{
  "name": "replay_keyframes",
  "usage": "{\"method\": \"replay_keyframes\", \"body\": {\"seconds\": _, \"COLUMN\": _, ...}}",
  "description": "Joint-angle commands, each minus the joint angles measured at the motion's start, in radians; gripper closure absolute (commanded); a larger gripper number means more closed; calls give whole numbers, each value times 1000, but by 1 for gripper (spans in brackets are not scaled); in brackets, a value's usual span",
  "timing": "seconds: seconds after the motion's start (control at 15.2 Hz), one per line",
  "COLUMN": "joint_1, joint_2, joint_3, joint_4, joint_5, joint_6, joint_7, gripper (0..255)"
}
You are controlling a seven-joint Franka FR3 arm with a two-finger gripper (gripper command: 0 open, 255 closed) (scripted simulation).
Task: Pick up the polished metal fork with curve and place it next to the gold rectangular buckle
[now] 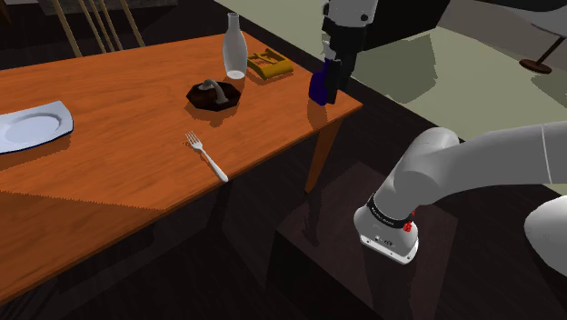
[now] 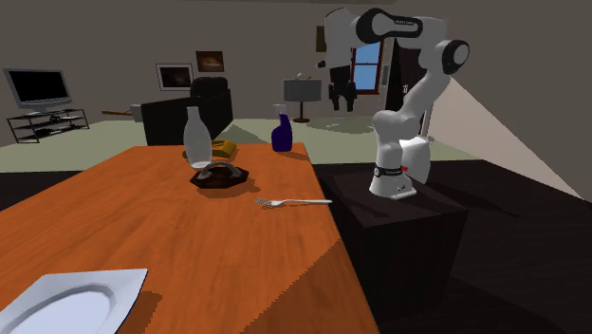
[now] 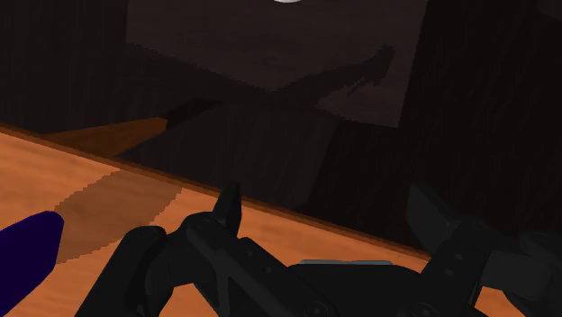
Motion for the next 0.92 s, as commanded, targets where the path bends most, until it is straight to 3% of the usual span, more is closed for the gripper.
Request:
{"method": "replay_keyframes", "body": {"seconds": 0.0, "joint_1": 0, "joint_2": 0, "joint_3": 0, "joint_4": 0, "joint_5": 0, "joint_6": 0, "joint_7": 0, "gripper": 0}}
{"method": "replay_keyframes", "body": {"seconds": 0.46, "joint_1": 11, "joint_2": 142, "joint_3": 127, "joint_4": -26, "joint_5": 78, "joint_6": 225, "joint_7": 158, "gripper": 0}}
{"method": "replay_keyframes", "body": {"seconds": 0.86, "joint_1": 7, "joint_2": 316, "joint_3": 232, "joint_4": 11, "joint_5": 100, "joint_6": 413, "joint_7": 295, "gripper": 0}}
